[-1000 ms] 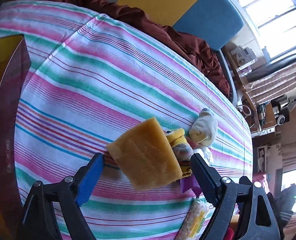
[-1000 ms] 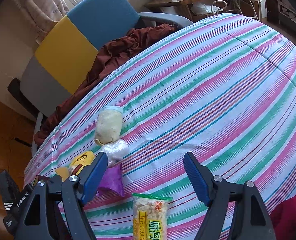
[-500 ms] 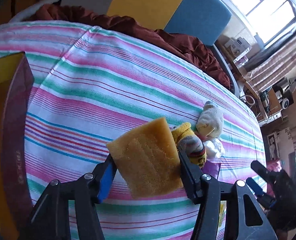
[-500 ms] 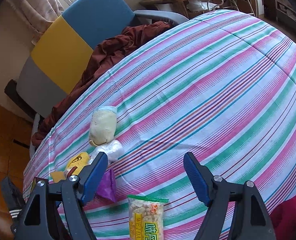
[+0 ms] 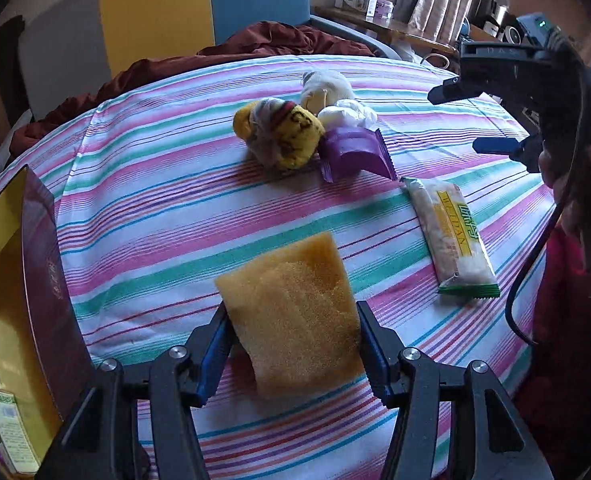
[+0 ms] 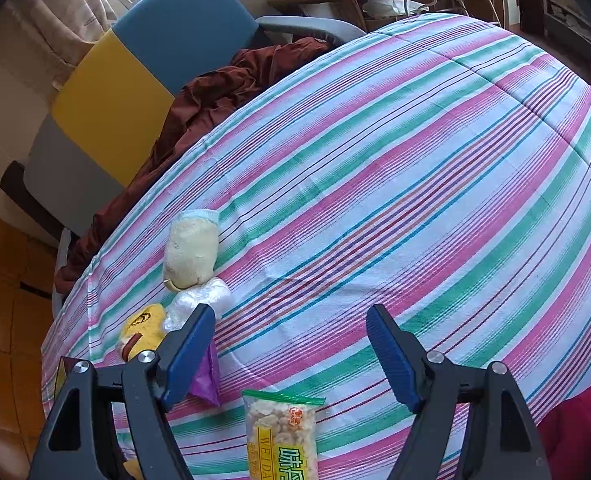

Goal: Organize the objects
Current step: 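Grasp the yellow sponge with the left gripper and lift it, then grasp the beige knit sock with the right gripper while the left gripper holds the sponge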

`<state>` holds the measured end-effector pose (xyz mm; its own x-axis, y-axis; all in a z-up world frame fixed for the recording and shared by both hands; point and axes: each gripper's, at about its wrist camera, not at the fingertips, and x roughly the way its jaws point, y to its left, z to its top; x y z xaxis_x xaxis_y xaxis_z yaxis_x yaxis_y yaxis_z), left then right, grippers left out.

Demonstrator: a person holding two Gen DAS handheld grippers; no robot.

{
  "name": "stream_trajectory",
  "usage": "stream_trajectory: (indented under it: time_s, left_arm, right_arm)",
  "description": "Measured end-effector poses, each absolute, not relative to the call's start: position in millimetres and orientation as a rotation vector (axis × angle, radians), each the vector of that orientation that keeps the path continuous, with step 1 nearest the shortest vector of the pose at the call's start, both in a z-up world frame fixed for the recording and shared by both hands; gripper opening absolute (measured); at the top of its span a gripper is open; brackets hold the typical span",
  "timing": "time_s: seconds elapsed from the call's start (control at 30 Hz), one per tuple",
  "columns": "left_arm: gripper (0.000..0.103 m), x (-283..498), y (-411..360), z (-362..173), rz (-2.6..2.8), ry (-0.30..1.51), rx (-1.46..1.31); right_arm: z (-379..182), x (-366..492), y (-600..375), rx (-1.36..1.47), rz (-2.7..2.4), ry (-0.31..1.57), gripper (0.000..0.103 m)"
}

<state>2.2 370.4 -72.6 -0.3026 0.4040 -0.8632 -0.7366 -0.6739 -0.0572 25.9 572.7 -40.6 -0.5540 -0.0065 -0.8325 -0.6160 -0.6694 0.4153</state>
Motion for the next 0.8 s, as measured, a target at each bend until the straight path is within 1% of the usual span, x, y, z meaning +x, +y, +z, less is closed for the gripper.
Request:
stream_trajectory:
  time_s: [0.27, 0.5, 0.67, 0.8]
  left_arm:
    - [0.059, 6, 369, -82, 2.078, 0.481, -1.091]
    - [0.059, 7, 362, -82, 2.067, 0.424, -1.07]
    - [0.059, 7, 359, -83, 2.062, 0.397, -1.055]
    - [0.059, 6, 357, -84, 2.057, 0.372, -1.052]
  right_arm:
    - [-44, 20, 566, -1.262, 2.276, 0.95, 0.079]
    - [-40, 14, 554, -1.288, 2.313, 0.95, 0.079]
    - [-35, -21, 546, -1.332, 2.348, 0.908, 0.079]
    - [-45, -66, 544, -1.38, 2.337, 0.887, 0.079]
